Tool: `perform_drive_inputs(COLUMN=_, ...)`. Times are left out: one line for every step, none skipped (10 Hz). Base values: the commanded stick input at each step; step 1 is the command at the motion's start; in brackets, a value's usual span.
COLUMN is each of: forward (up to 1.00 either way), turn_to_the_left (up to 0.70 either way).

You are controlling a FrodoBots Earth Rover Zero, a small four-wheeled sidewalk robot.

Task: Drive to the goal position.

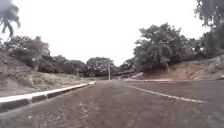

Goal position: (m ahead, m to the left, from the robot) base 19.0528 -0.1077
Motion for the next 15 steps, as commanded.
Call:
perform_drive_inputs(forward=1.00, turn_to_the_left=0.00)
perform_drive_inputs(forward=1.00, turn_to_the_left=0.00)
perform_drive_inputs(forward=1.00, turn_to_the_left=0.00)
perform_drive_inputs(forward=1.00, turn_to_the_left=0.00)
perform_drive_inputs(forward=1.00, turn_to_the_left=0.00)
perform_drive_inputs(forward=1.00, turn_to_the_left=0.00)
perform_drive_inputs(forward=1.00, turn_to_the_left=0.00)
perform_drive_inputs(forward=1.00, turn_to_the_left=0.00)
perform_drive_inputs(forward=1.00, turn_to_the_left=0.00)
perform_drive_inputs(forward=1.00, turn_to_the_left=0.00)
perform_drive_inputs(forward=1.00, turn_to_the_left=0.00)
perform_drive_inputs(forward=1.00, turn_to_the_left=0.00)
perform_drive_inputs(forward=1.00, turn_to_the_left=0.00)
perform_drive_inputs(forward=1.00, turn_to_the_left=0.00)
perform_drive_inputs(forward=1.00, turn_to_the_left=0.00)
